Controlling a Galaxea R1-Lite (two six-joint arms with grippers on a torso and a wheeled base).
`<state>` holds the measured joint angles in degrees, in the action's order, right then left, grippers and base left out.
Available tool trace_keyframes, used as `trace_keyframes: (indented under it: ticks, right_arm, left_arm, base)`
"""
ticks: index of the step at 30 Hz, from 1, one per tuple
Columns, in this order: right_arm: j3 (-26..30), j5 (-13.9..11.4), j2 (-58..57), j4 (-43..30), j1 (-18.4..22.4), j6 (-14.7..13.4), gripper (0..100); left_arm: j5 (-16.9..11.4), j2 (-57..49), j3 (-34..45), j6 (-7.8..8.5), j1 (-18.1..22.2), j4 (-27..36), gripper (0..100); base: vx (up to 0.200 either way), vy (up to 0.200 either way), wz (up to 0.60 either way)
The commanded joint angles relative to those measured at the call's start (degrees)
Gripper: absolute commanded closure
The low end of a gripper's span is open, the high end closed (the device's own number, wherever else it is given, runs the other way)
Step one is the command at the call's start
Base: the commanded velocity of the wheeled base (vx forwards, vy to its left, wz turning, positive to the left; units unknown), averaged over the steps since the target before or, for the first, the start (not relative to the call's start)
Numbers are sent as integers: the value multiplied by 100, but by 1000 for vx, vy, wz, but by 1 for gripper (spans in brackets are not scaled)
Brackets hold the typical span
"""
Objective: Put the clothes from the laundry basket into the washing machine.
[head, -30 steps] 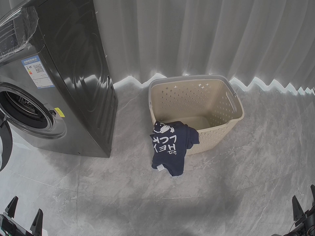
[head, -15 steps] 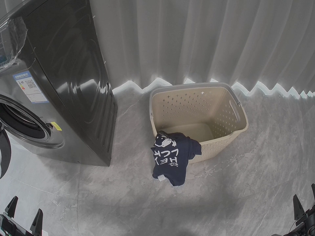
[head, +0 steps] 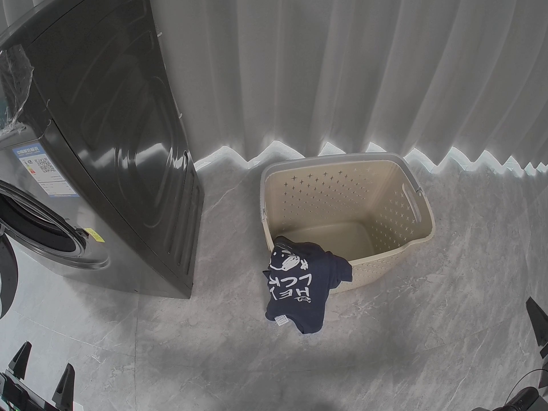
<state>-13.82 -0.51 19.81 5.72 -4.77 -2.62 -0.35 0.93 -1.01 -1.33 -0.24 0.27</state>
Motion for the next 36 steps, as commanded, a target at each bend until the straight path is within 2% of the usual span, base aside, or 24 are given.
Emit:
trace_keyframes:
  ticks: [1,3,4,5,6,9,12,15,20,22,25,30,36]
  right_arm:
    - [-200,-195,3670,1590,-1835,-863,0]
    - [-33,-98,4136,2039,-2213,-863,0]
    - [-6,7,4365,2170,-2327,-863,0]
    - [-6,7,4365,2170,-2327,-863,0]
    - [-24,289,4857,2399,-2582,-907,0]
    - [-50,499,5393,2803,-2837,-968,0]
    - [-68,561,5991,3269,-2995,-1091,0]
    - [-77,570,6377,3629,-3100,-1100,0]
    - [-138,570,6782,3867,-3118,-1109,0]
    - [-244,719,7230,4174,-3232,-1127,0]
    - [-349,798,7450,4289,-3320,-1206,0]
    - [-718,807,7933,4473,-3575,-1540,0]
    - [-1017,825,8566,4737,-3610,-1557,0]
  left_arm:
    - [0,-93,92,-34,-2,0,0]
    - [0,-93,101,-25,-2,0,0]
    - [0,-93,101,-25,-2,0,0]
    - [0,-93,101,-25,-2,0,0]
    - [0,-93,101,-34,-2,0,0]
    - [0,-93,92,-34,-2,0,0]
    - [0,-93,101,-34,-2,0,0]
    - [0,-93,92,-43,-2,0,0]
    - [0,-93,92,-43,-2,0,0]
    - [0,-93,92,-43,-2,0,0]
    - [0,-93,92,-43,-2,0,0]
    - [0,-93,101,-43,-2,0,0]
    - [0,-93,92,-52,-2,0,0]
  base:
    - [0,0,0]
    - [0,0,0]
    - [0,0,0]
    - [0,0,0]
    - [0,0,0]
    - [0,0,0]
    - [0,0,0]
    - [0,0,0]
    - [0,0,0]
    - [0,0,0]
    - [0,0,0]
    - [0,0,0]
    - [0,0,0]
